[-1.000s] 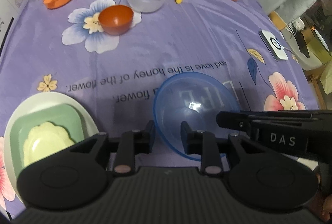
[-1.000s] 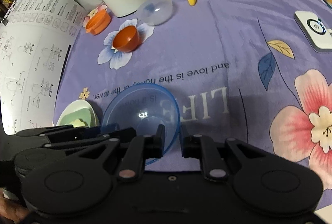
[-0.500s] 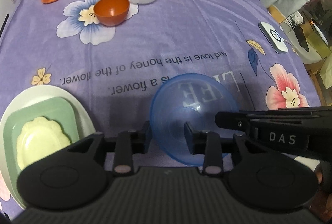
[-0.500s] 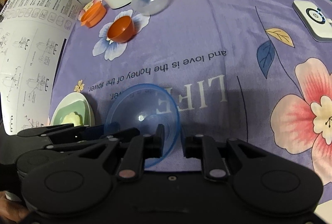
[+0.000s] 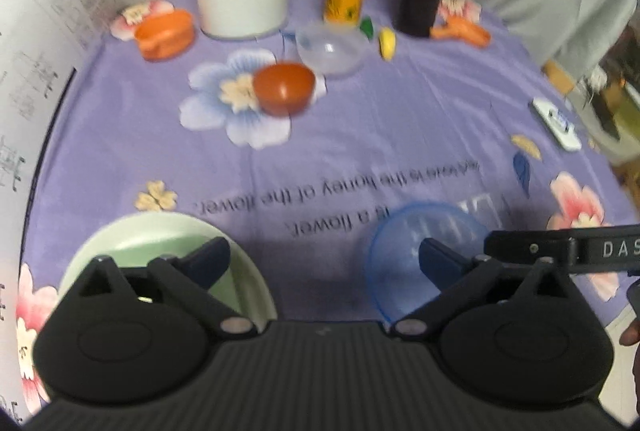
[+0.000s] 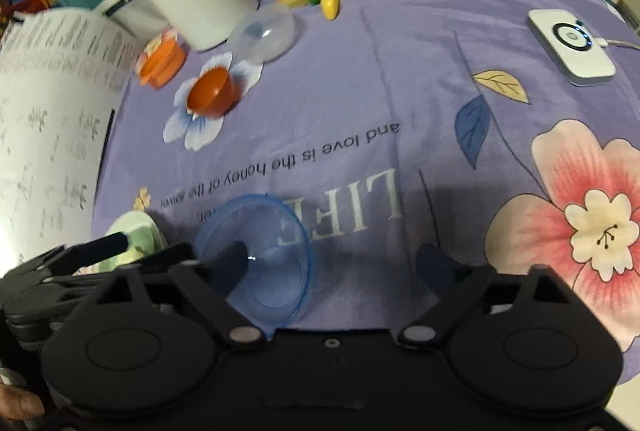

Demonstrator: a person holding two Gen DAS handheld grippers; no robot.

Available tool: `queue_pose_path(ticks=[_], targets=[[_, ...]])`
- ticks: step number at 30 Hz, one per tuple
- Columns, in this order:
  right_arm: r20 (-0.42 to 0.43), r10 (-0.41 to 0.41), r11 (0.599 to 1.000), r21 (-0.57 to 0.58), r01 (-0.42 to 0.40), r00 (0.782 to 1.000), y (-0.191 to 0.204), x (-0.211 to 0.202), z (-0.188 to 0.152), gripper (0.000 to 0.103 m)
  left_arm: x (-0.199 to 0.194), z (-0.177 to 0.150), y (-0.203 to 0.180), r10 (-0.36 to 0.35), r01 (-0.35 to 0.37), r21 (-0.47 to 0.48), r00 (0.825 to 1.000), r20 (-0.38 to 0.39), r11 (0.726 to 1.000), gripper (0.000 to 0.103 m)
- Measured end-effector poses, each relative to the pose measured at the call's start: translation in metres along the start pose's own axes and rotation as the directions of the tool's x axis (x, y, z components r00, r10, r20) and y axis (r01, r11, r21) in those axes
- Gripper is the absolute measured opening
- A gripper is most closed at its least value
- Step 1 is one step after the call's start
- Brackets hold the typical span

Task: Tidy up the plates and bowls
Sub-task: 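Carry the blue bowl beside the plate stack, lower it, open both grippers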

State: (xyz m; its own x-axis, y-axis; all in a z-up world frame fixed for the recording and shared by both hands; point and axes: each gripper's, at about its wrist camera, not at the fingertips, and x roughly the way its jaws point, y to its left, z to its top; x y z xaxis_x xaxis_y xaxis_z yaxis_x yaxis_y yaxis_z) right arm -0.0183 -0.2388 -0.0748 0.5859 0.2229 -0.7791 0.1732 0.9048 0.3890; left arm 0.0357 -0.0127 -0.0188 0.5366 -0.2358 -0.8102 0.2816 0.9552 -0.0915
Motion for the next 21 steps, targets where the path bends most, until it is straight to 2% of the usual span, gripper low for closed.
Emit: queue_pose_path(ticks=[2,6,13,21], targets=[[0.009,0.015,0.999,0.031,-0.016,1.0,-0.005,-0.004,0.002,0.103,-0.008,0.0,0.004,-0.006,0.006,-0.002,1.0,0.021,1.0,0.103],[0.028,0.018,0.998,0.06,-0.02,0.999,-0.008,-0.01,0.001,0.103,-0.019,-0.003,0.005,-0.01,0.009,0.009,0.999,0.042,1.0,0.103],[0.03,-0.032,0.999,0.011,0.031,0.999,-0.001,-0.011,-0.001,0.103,-0.017,-0.01,0.001,-0.01,0.009,0.03,1.0,0.023,0.999,0.103],[0.035,-0.04,0.999,-0.021,0.04,0.999,0.002,-0.012,0.001,0.103,-0.018,-0.011,0.002,-0.007,0.006,0.032,1.0,0.022,0.999,0.103]])
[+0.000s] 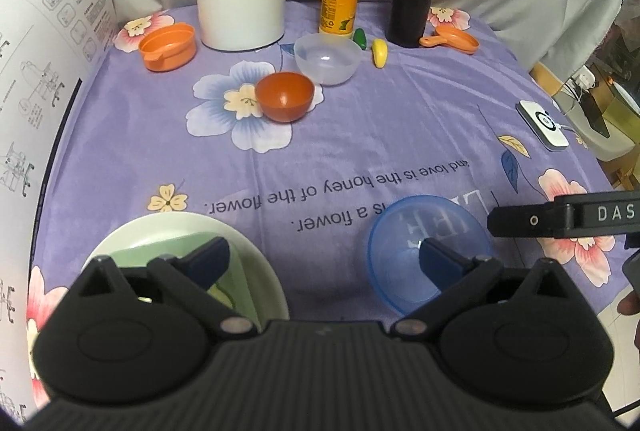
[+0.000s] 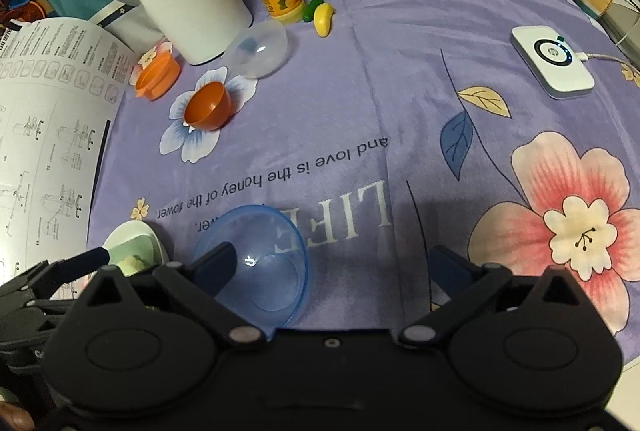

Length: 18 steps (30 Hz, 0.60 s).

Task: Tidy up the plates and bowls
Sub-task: 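Move both grippers to the clear plastic bowl and grasp its rim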

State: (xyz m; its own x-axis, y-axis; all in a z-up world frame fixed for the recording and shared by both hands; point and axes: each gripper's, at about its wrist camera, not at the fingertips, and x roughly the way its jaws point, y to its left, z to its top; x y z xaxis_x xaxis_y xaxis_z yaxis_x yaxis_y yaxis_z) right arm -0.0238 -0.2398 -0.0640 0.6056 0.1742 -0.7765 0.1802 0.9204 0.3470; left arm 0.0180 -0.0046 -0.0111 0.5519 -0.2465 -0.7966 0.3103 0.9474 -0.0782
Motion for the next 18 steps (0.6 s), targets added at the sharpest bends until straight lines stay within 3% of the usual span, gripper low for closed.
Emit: queue_pose_path(ticks=[18], targets=[[0.029,0.016,0.999,-0.029,-0.015,0.999,0.009,0.003,0.021,0.103,0.008,0.014,0.009,0.018,-0.018,0.007,1.0,0.01,1.0,0.103]])
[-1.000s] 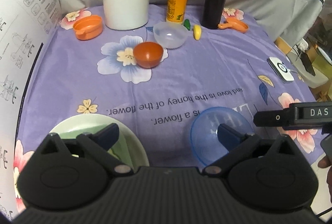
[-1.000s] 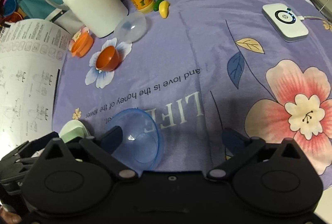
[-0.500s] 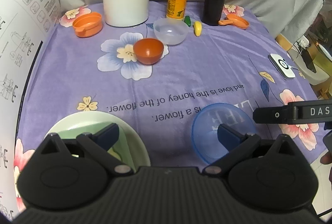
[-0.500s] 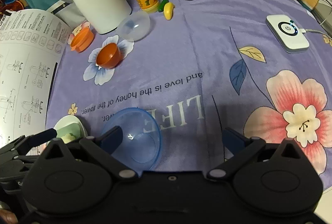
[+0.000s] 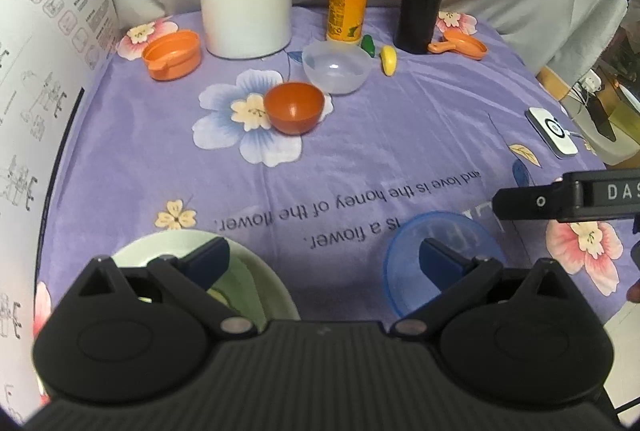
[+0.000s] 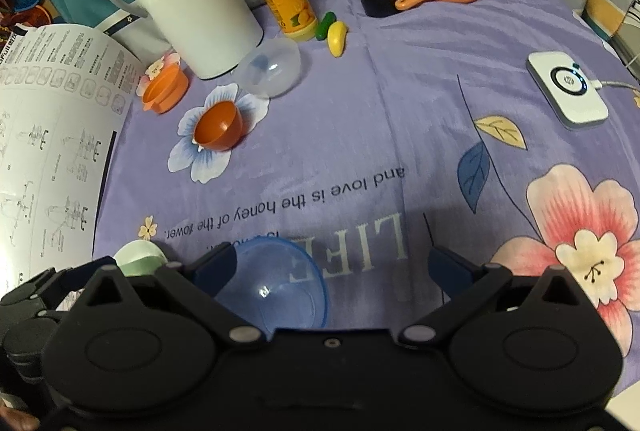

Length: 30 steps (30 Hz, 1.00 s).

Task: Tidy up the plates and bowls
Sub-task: 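Move both grippers to the clear plastic bowl and grasp its rim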

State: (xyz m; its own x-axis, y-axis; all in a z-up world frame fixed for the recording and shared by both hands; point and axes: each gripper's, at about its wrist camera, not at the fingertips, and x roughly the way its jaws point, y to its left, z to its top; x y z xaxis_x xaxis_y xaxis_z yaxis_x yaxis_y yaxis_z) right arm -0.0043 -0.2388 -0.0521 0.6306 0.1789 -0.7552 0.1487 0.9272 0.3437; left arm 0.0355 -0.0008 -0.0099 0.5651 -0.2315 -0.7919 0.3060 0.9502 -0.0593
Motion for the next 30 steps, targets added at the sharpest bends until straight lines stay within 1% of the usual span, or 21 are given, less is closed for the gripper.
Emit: queue_pose_path(ticks=[9,13,17,22,27,30], targets=[[0.046,-0.008,1.0,-0.019,0.009,0.999,0.004,0.002,0.023,0.103,0.005,0.03,0.018,0.034,-0.033,-0.028,0.999,0.042,0.999,0.103],[0.064,-0.011,1.0,-0.021,0.012,0.998,0.008,0.009,0.04,0.103,0.015,0.053,0.028,0.063,-0.06,-0.04,0.996,0.064,0.997,0.103],[0.119,0.008,1.0,-0.016,-0.006,0.993,0.012,0.018,0.063,0.103,0.028,0.08,0.039,0.068,-0.062,-0.077,0.994,0.081,0.995,0.103],[0.159,0.029,1.0,-0.004,-0.029,0.987,0.017,0.036,0.099,0.103,0.056,0.115,0.047,0.077,-0.068,-0.1,0.993,0.088,0.993,0.103],[0.171,0.027,0.999,0.014,-0.029,0.985,0.019,0.069,0.129,0.103,0.097,0.143,0.049,0.105,-0.098,-0.097,0.992,0.069,0.99,0.103],[0.165,0.012,1.0,0.006,-0.013,0.986,0.025,0.094,0.144,0.095,0.124,0.154,0.05,0.106,-0.102,-0.107,0.994,0.031,0.989,0.102]])
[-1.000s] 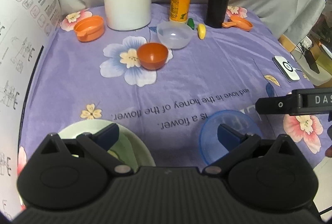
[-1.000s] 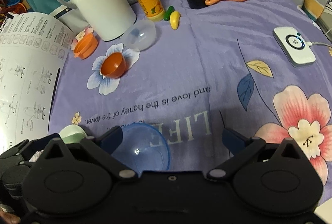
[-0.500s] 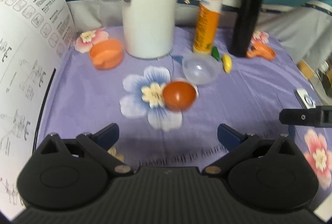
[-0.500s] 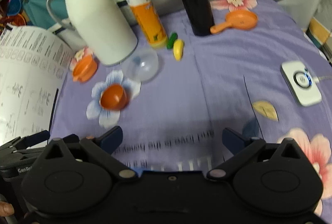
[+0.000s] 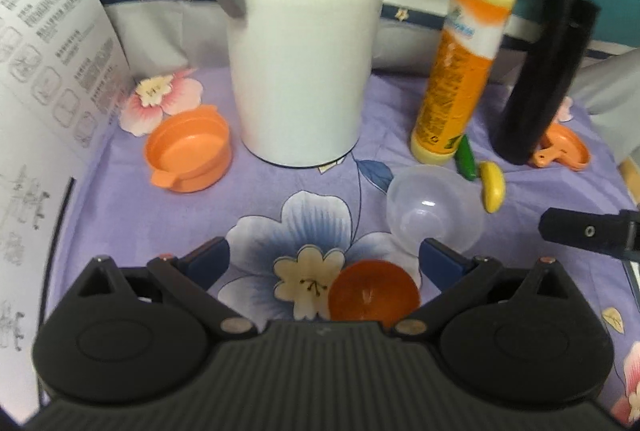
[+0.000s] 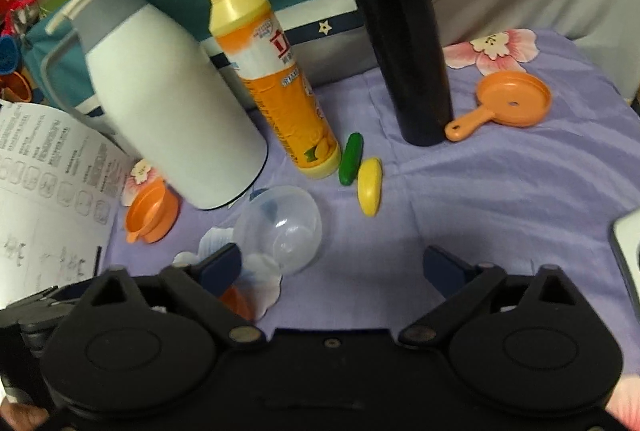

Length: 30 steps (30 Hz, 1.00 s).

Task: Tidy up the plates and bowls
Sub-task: 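Move both grippers to the clear plastic bowl and grasp its rim, then carry the clear bowl into the blue bowl and open both grippers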

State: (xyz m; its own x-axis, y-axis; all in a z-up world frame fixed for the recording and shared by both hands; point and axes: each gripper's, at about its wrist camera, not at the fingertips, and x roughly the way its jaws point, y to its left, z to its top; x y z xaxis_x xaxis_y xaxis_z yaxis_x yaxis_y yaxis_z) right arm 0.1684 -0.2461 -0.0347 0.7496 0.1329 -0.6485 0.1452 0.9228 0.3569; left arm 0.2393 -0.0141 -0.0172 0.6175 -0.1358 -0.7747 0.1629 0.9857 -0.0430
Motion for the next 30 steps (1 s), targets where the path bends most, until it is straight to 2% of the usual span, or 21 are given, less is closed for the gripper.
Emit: queue_pose_path(ticks=[7,10,12,13,14,17,21,24,30], targets=[[-0.008,0.025,0.999,0.032,-0.025,1.0,0.001,0.046,0.017,0.076,0.036,0.013,-0.012,-0.026,0.028,0.037,0.999,-0.043,0.999,0.09],[-0.022,0.038,0.999,0.037,-0.038,0.999,0.002,0.062,0.02,0.067,0.046,0.016,-0.016,-0.047,0.05,0.05,0.997,-0.059,0.997,0.081],[-0.036,0.049,0.998,0.04,-0.048,0.998,0.002,0.072,0.02,0.056,0.054,0.015,-0.018,-0.056,0.06,0.053,0.996,-0.074,0.997,0.07],[-0.046,0.056,0.998,0.044,-0.054,0.997,0.003,0.077,0.02,0.047,0.058,0.014,-0.019,-0.056,0.061,0.054,0.995,-0.08,0.997,0.066],[-0.071,0.058,0.997,0.05,-0.055,0.996,0.003,0.081,0.019,0.04,0.062,0.013,-0.02,-0.058,0.063,0.053,0.994,-0.088,0.997,0.058],[-0.1,0.075,0.996,0.057,-0.069,0.992,0.003,0.095,0.015,0.029,0.071,0.013,-0.021,-0.086,0.092,0.045,0.989,-0.116,0.995,0.038],[-0.113,0.094,0.994,0.062,-0.087,0.989,0.005,0.102,0.013,0.02,0.074,0.014,-0.027,-0.102,0.109,0.059,0.988,-0.119,0.992,0.022],[-0.118,0.105,0.993,0.074,-0.097,0.987,0.005,0.101,0.011,0.017,0.075,0.014,-0.033,-0.11,0.119,0.065,0.985,-0.131,0.991,0.016],[-0.114,0.097,0.994,0.068,-0.09,0.989,0.007,0.091,0.009,0.016,0.065,0.016,-0.039,-0.1,0.109,0.069,0.989,-0.113,0.992,0.016]])
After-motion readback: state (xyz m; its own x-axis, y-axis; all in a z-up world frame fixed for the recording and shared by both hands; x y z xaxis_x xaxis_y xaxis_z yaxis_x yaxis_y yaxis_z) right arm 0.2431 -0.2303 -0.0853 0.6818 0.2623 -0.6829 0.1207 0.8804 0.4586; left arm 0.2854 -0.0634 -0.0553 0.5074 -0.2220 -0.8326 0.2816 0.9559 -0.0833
